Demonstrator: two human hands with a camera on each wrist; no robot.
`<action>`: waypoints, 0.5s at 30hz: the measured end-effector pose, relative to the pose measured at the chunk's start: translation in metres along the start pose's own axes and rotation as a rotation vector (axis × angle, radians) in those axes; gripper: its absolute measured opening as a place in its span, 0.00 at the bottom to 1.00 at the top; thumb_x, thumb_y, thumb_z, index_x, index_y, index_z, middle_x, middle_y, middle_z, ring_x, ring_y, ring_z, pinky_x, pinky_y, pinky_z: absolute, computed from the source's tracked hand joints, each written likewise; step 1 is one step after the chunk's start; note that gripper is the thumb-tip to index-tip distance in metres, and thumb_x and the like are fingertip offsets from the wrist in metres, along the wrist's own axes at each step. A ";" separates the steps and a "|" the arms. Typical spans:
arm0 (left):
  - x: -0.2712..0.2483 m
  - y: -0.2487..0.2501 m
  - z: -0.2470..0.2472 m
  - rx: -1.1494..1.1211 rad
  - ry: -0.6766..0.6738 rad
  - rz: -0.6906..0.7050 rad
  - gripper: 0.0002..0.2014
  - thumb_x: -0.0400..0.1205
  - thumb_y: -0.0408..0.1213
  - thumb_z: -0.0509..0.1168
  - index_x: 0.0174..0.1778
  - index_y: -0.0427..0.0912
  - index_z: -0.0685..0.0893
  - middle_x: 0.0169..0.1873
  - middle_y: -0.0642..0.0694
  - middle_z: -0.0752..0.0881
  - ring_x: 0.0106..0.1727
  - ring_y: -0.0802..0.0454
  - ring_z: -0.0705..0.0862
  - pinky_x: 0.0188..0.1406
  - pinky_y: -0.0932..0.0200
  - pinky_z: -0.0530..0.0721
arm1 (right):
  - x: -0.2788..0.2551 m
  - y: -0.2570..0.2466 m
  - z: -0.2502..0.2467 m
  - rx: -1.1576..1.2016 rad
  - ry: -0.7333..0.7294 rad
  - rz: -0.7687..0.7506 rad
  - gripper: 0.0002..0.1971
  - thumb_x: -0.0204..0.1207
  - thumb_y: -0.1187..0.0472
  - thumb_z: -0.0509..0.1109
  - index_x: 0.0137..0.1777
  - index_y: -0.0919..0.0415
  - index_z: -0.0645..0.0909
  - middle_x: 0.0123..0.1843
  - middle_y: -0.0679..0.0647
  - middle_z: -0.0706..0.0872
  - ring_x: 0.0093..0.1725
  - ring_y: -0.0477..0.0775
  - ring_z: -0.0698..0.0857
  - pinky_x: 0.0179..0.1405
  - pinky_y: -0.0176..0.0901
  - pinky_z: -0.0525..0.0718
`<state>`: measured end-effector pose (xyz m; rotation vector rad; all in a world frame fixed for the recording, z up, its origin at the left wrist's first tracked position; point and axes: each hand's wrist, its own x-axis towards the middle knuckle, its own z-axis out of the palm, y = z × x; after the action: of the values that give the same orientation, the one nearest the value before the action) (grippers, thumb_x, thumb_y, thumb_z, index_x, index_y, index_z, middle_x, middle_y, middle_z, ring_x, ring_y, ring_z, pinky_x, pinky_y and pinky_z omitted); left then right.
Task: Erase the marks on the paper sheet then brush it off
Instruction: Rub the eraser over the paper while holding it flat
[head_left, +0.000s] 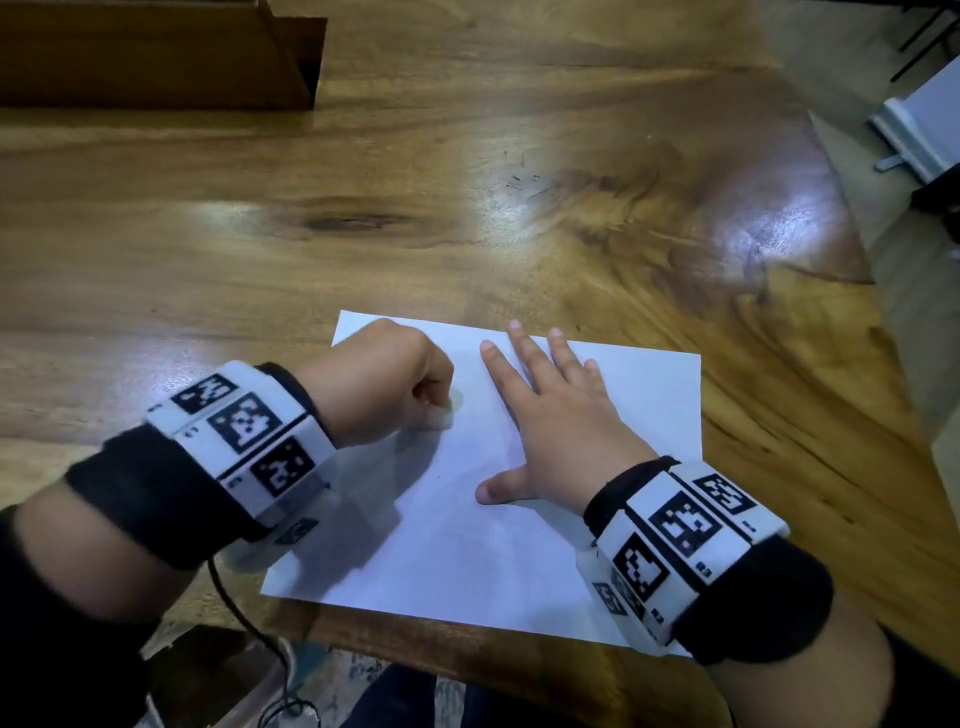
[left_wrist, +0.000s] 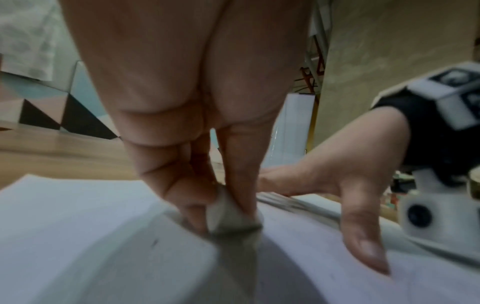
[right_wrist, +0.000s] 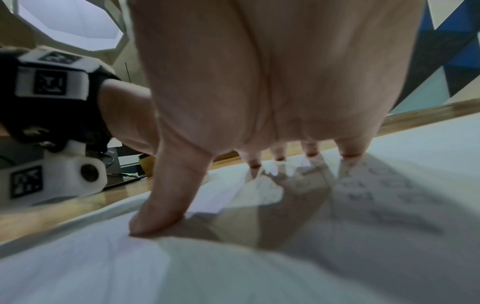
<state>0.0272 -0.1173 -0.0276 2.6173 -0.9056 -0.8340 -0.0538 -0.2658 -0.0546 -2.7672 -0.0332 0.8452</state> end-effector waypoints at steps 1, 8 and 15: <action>0.001 0.000 -0.003 -0.005 -0.013 -0.013 0.02 0.70 0.39 0.72 0.33 0.46 0.85 0.28 0.54 0.81 0.31 0.59 0.75 0.29 0.69 0.70 | 0.000 0.000 0.000 0.000 -0.002 0.000 0.63 0.62 0.34 0.75 0.81 0.45 0.28 0.81 0.46 0.23 0.80 0.58 0.26 0.80 0.60 0.35; 0.021 0.007 -0.006 -0.007 0.284 -0.013 0.05 0.73 0.35 0.67 0.35 0.37 0.83 0.32 0.42 0.83 0.32 0.50 0.74 0.30 0.62 0.65 | 0.000 0.000 -0.001 -0.001 -0.001 -0.003 0.63 0.63 0.34 0.75 0.81 0.45 0.28 0.81 0.47 0.23 0.81 0.59 0.26 0.79 0.61 0.35; -0.002 0.003 -0.001 0.010 -0.050 0.043 0.03 0.69 0.38 0.72 0.35 0.43 0.87 0.27 0.51 0.82 0.29 0.58 0.74 0.29 0.72 0.68 | -0.001 0.000 -0.001 0.010 0.004 -0.004 0.63 0.63 0.35 0.76 0.81 0.45 0.29 0.81 0.47 0.24 0.81 0.59 0.27 0.80 0.60 0.35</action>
<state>0.0248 -0.1181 -0.0249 2.5870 -0.9779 -0.8903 -0.0544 -0.2657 -0.0528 -2.7585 -0.0341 0.8362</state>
